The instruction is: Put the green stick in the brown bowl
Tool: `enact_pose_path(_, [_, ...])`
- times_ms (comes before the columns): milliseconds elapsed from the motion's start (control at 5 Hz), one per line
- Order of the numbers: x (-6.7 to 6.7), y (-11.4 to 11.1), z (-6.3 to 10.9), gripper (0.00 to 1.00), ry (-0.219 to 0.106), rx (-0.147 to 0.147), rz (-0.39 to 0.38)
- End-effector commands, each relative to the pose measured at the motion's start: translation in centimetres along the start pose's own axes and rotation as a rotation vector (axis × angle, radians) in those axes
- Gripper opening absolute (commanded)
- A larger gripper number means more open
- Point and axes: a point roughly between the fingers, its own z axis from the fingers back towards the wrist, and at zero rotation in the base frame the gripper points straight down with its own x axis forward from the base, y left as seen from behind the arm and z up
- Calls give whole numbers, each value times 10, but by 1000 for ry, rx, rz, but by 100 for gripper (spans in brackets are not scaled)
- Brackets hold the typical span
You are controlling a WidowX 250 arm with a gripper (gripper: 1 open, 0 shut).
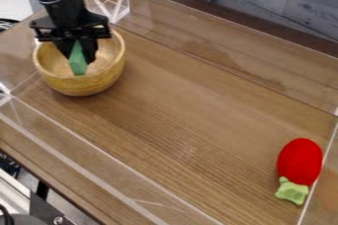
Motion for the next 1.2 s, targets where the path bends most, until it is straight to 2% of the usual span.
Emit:
enact_pose_path(0, [6,10,-1,0,-35,9,58])
enact_pose_path(200, [9,12,7,0,-35,3,48])
enact_pose_path(400, [17,7,6,100,-34,2,24])
enact_pose_path(600, [20,17,13,100,-33,-7,-25])
enact_pose_path(1000, [28,17,38,100,-44,-57,-139])
